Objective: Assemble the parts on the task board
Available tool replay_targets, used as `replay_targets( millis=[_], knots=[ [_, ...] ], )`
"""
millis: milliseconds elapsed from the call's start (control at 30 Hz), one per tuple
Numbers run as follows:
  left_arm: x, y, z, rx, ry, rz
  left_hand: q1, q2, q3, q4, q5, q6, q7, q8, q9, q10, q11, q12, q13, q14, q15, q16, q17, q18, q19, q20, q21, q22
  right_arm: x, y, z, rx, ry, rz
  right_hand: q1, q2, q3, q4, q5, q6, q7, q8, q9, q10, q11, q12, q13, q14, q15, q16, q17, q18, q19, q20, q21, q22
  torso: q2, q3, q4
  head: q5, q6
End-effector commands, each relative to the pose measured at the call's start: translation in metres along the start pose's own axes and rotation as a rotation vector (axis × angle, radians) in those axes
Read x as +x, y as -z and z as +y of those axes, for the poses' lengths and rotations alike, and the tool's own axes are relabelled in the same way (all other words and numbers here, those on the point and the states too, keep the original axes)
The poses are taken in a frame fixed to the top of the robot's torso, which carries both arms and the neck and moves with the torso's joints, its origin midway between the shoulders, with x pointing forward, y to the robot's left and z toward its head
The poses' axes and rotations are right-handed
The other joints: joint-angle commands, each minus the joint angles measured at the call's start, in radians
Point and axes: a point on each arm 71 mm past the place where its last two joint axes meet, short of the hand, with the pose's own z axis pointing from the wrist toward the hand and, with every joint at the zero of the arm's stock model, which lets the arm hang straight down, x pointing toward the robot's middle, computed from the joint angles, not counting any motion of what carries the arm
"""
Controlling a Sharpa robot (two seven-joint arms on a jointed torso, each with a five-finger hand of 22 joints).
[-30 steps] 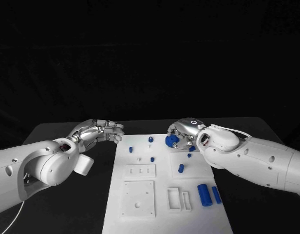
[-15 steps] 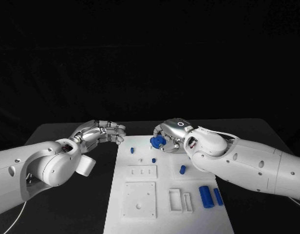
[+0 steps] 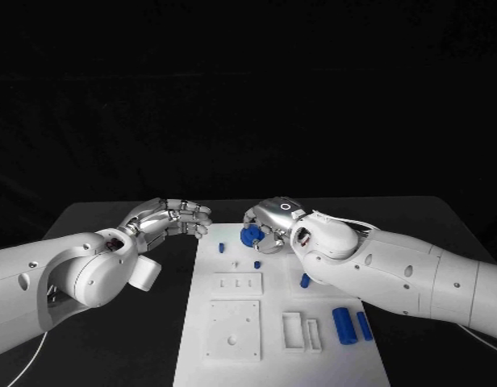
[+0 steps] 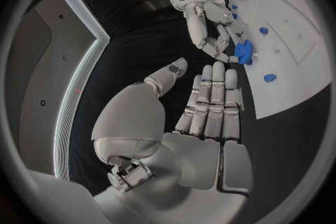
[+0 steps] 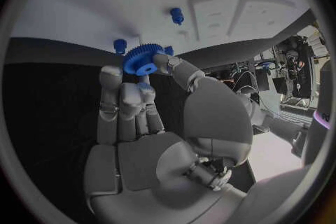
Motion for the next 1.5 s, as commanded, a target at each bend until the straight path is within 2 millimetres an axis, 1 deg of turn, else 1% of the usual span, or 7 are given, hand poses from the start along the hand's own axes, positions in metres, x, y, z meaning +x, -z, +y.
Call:
replay_targets(
  millis=[33,867,967,1000,1100,1267,1500],
  knots=[
    [0.003,-0.001,-0.002,0.011,0.001,0.018,0.006,0.005,-0.006,0.002,0.004,0.000,0.004,-0.006,-0.001,0.000,0.004,-0.005,-0.001,-0.005,0.004,-0.004,0.002,0.018,-0.005,0.000,-0.004,0.001,0.003,-0.002,0.002,-0.004,0.016,0.004,0.001,-0.005,0.001,0.007,-0.008,0.026,0.024,0.002,0.022,0.006,-0.001,-0.006,-0.001,0.002,-0.007,-0.006,0.001,0.053,0.006,0.001,0.006,0.015,0.001,-0.0014,0.0012,0.000,-0.003],
    [0.003,-0.002,-0.002,0.011,-0.001,0.020,0.006,0.004,-0.007,0.002,0.004,0.000,0.004,-0.006,-0.001,0.000,0.004,-0.006,-0.001,-0.005,0.004,-0.005,0.003,0.018,-0.005,0.000,-0.004,0.001,0.022,-0.007,0.001,0.013,0.013,0.059,-0.001,-0.011,-0.006,0.012,-0.044,0.010,0.029,-0.008,0.021,0.002,0.003,-0.009,-0.001,0.002,-0.003,-0.010,0.005,0.053,0.003,0.002,0.005,0.015,0.001,-0.0019,0.0018,0.007,-0.011],
    [0.004,-0.002,-0.002,0.010,-0.001,0.020,0.006,0.005,-0.007,0.002,0.004,0.000,0.004,-0.006,-0.001,0.000,0.004,-0.006,-0.001,-0.004,0.004,-0.005,0.003,0.018,-0.005,0.000,-0.004,0.001,0.022,-0.007,0.001,0.014,0.007,0.056,-0.004,-0.016,-0.012,0.013,-0.059,-0.016,0.035,-0.024,0.014,0.000,0.009,-0.009,-0.001,0.002,0.002,-0.011,0.006,0.053,0.003,0.002,0.004,0.015,0.001,-0.0023,0.0020,0.007,-0.012],
    [0.003,-0.002,-0.002,0.010,-0.001,0.020,0.006,0.004,-0.007,0.002,0.004,0.000,0.004,-0.006,-0.001,0.000,0.004,-0.006,-0.001,-0.004,0.004,-0.005,0.003,0.018,-0.005,0.000,-0.004,0.001,0.022,-0.007,0.001,0.015,0.006,0.058,-0.005,-0.020,-0.021,0.014,-0.095,-0.049,0.045,-0.043,0.005,-0.001,0.019,-0.008,0.000,0.003,0.012,-0.012,0.007,0.053,0.003,0.000,0.004,0.015,0.001,-0.0022,0.0019,0.008,-0.012],
    [0.003,-0.002,-0.002,0.010,-0.001,0.019,0.006,0.004,-0.008,0.002,0.004,0.000,0.004,-0.006,-0.001,0.000,0.004,-0.006,-0.001,-0.004,0.004,-0.005,0.003,0.018,-0.005,0.000,-0.004,0.001,0.022,-0.007,0.000,0.019,0.002,0.056,-0.004,-0.025,-0.028,0.015,-0.107,-0.064,0.053,-0.051,0.000,-0.004,0.026,-0.008,0.000,0.003,0.019,-0.012,0.009,0.053,0.002,0.000,0.003,0.014,0.001,-0.0017,0.0019,0.008,-0.012],
    [0.003,-0.002,-0.002,0.010,-0.001,0.018,0.006,0.004,-0.008,0.002,0.004,0.000,0.004,-0.006,-0.001,0.000,0.004,-0.006,-0.001,-0.004,0.004,-0.005,0.003,0.018,-0.005,0.000,-0.005,0.001,0.023,-0.006,-0.002,0.025,-0.010,0.064,-0.003,-0.031,-0.039,0.017,-0.110,-0.111,0.066,-0.076,-0.011,-0.010,0.039,-0.009,-0.001,0.003,0.031,-0.013,0.012,0.053,0.001,-0.001,0.002,0.014,0.001,-0.0020,0.0013,0.007,-0.012],
    [0.003,-0.002,-0.002,0.011,-0.002,0.017,0.006,0.004,-0.008,0.002,0.004,0.000,0.004,-0.006,-0.001,0.000,0.004,-0.007,-0.002,-0.004,0.004,-0.005,0.003,0.018,-0.005,0.000,-0.005,0.001,0.023,-0.004,-0.005,0.033,-0.027,0.069,-0.007,-0.033,-0.050,0.022,-0.102,-0.123,0.072,-0.081,-0.014,-0.014,0.045,-0.008,-0.001,0.003,0.037,-0.013,0.013,0.053,0.000,0.000,0.001,0.014,0.001,-0.0011,0.0006,0.008,-0.012]
  ],
)
